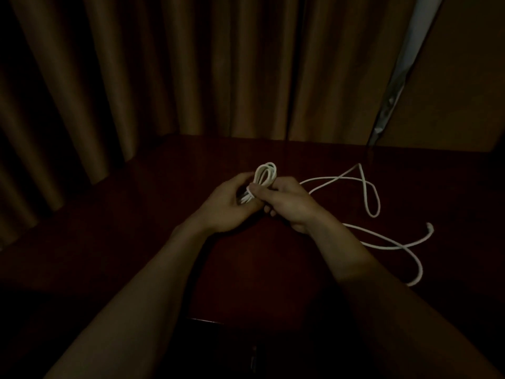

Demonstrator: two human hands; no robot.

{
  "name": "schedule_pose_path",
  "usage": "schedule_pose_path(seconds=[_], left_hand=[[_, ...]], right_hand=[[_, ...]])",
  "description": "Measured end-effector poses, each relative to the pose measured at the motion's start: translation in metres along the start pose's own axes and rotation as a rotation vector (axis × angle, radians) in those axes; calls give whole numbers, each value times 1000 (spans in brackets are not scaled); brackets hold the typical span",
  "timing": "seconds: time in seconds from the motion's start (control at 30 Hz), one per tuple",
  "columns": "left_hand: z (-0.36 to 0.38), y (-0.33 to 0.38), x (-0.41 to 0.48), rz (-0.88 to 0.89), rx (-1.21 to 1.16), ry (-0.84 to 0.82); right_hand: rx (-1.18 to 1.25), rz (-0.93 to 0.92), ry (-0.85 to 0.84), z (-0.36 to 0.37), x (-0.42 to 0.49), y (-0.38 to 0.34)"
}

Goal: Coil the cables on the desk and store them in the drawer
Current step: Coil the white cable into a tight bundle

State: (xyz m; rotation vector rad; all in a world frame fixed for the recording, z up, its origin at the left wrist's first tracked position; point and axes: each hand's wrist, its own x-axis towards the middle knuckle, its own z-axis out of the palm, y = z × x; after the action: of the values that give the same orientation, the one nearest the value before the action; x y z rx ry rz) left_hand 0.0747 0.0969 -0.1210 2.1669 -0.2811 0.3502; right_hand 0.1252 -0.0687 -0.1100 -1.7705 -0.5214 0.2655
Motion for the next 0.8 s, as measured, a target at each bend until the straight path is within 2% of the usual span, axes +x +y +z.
schedule_pose_path(seconds=[0.1, 0.23, 0.37, 0.43, 0.53, 0.67, 0.73, 0.8], left_hand=[[-1, 7, -4, 34, -68, -74], [-2, 5, -3, 67, -70, -30], [-1, 3, -1, 60, 46, 33], [0, 4, -1, 46, 106, 79], [1, 3, -1, 18, 115, 129], [-1, 3, -2, -18, 147, 196], [0, 4, -3, -45, 156, 206], [0, 6, -4, -46, 141, 218]], right_hand=[[29, 35, -1, -4, 3, 2], [65, 34, 19, -3, 3, 5], [41, 41, 75, -2, 4, 5], [-73, 5, 126, 1, 2, 3], [-387, -67, 259, 5, 2, 1], [-719, -39, 311, 6, 2, 1], [-713, -29, 262, 5, -1, -2], [-556, -56, 167, 4, -4, -5]])
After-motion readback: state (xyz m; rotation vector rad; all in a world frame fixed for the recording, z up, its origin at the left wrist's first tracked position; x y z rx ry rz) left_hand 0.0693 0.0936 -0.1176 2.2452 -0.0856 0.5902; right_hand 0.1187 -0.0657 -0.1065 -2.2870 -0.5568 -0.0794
